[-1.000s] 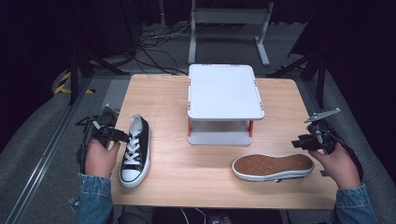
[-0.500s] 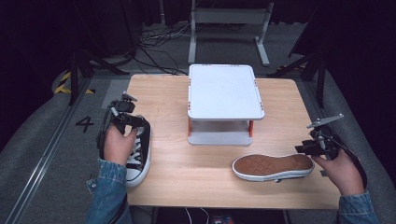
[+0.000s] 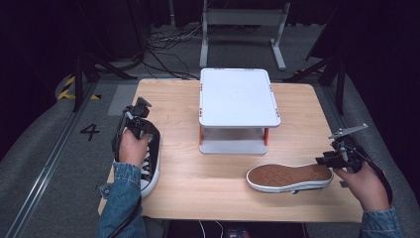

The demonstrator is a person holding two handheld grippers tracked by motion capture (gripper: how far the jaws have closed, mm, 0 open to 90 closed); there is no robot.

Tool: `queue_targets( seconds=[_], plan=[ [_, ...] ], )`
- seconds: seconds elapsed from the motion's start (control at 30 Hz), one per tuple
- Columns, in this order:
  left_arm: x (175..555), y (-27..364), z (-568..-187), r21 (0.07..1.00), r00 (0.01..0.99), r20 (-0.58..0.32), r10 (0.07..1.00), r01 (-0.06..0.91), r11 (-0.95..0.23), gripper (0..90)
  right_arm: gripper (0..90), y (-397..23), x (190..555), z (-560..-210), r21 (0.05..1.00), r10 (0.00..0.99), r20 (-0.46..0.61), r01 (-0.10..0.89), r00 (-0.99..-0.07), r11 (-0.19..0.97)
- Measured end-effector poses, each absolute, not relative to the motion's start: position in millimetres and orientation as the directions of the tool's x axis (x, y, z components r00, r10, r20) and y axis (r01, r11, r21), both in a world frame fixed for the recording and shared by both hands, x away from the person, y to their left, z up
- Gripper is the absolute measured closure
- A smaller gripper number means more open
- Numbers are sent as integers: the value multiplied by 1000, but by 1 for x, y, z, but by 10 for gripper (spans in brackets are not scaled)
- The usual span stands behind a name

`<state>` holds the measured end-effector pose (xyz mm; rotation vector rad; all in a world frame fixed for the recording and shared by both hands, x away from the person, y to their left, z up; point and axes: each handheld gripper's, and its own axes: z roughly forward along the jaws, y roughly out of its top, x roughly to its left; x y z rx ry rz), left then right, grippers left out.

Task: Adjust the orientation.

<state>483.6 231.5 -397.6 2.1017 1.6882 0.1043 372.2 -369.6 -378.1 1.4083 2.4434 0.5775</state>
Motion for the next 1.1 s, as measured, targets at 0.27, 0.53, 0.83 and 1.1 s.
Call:
queue_targets(
  seconds=[0.27, 0.53, 0.83, 1.1],
  plan=[
    [459, 206, -371, 423, 401, -178, 899, 856, -298, 883, 589, -366, 377, -378, 468, 861, -25, 755, -508, 459],
    [421, 166, -355, 412, 585, -191, 788, 777, -476, 885, 588, -356, 386, -372, 486, 842, -26, 729, -540, 482],
    [384, 112, -372, 278, 734, -215, 644, 678, -680, 885, 586, -348, 395, -370, 492, 824, -20, 712, -566, 501],
    [378, 101, -384, 240, 732, -280, 621, 679, -693, 792, 579, -345, 396, -369, 499, 817, -25, 701, -576, 509]
  ],
)
